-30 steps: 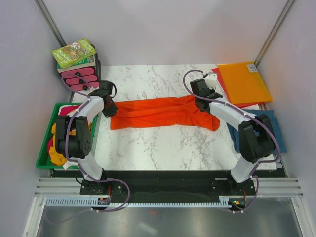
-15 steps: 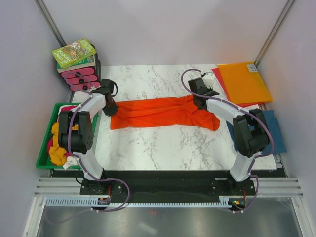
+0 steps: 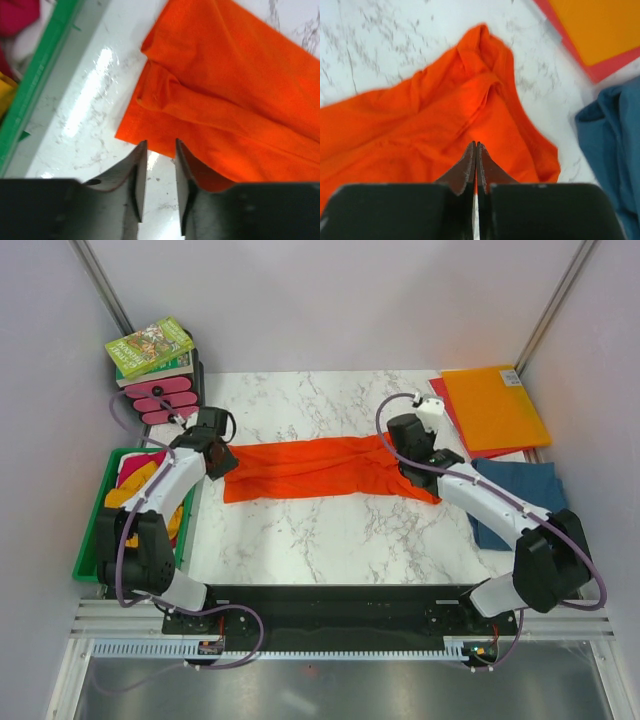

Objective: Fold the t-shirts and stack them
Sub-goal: Fold the tshirt

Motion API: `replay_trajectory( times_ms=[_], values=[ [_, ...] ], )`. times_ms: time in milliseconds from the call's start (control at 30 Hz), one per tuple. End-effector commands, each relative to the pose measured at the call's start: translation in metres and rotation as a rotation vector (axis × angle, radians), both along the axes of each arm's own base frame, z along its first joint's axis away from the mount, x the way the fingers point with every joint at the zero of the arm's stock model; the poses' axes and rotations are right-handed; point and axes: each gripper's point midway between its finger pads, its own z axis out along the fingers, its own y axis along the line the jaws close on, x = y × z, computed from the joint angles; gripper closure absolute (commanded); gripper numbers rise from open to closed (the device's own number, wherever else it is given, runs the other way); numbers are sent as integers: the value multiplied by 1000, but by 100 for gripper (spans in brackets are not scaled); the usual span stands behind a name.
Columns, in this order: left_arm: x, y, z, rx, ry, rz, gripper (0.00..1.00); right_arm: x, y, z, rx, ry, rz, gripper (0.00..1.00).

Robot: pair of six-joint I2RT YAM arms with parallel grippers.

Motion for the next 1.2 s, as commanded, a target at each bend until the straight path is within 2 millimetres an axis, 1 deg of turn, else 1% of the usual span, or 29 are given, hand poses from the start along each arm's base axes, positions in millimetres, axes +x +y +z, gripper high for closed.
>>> replay_trajectory(
  times_ms=[0, 67, 100, 133, 167, 200, 267, 300, 333, 400, 433, 500, 533, 633, 700, 800, 833, 933, 1067, 1167],
  values=[
    [-25, -26, -16, -35, 37, -31, 70, -34, 9, -49, 52, 98, 19, 100],
    [-28, -31, -26, -41, 60, -40, 73, -44, 11, -70, 50, 145, 24, 100],
    [-30, -32, -36, -42, 88, -35, 75, -46, 12, -76, 62, 157, 21, 100],
    [-30, -31, -41, -39, 97, -34, 76, -47, 13, -80, 68, 164, 18, 100],
    [-29, -31, -48, -36, 112, -30, 76, -49, 12, -91, 55, 186, 13, 100],
    [-28, -33, -58, -41, 133, -20, 77, -47, 15, -95, 64, 189, 17, 100],
    [-24, -34, -68, -43, 151, -9, 79, -44, 18, -106, 58, 208, 13, 100],
    [-20, -35, -70, -45, 147, -2, 79, -42, 20, -109, 62, 212, 11, 100],
    [-20, -35, -79, -40, 171, 2, 79, -41, 20, -115, 53, 223, 3, 100],
    [-17, -34, -84, -31, 178, 9, 79, -35, 22, -115, 52, 219, -2, 100],
    [-19, -34, -91, -28, 199, 13, 79, -32, 24, -119, 46, 227, -4, 100],
    [-22, -33, -98, -23, 223, 17, 79, -31, 26, -125, 43, 243, -2, 100],
    [-25, -34, -106, -26, 249, 13, 79, -30, 29, -132, 50, 261, 2, 100],
    [-36, -34, -118, -31, 303, 11, 79, -36, 32, -144, 66, 298, -1, 100],
    [-42, -33, -120, -22, 333, -6, 79, -42, 31, -148, 80, 315, -4, 100],
    [-52, -32, -119, -6, 383, -52, 79, -59, 28, -154, 105, 347, -7, 100],
    [-59, -32, -119, -7, 413, -66, 79, -63, 26, -154, 113, 353, -12, 100],
    [-64, -30, -110, 7, 429, -111, 80, -77, 23, -153, 150, 363, -21, 100],
    [-71, -28, -90, 16, 422, -159, 80, -96, 25, -156, 211, 393, -30, 100],
    [-82, -30, -84, 0, 434, -183, 80, -110, 25, -152, 220, 404, -23, 100]
  ],
)
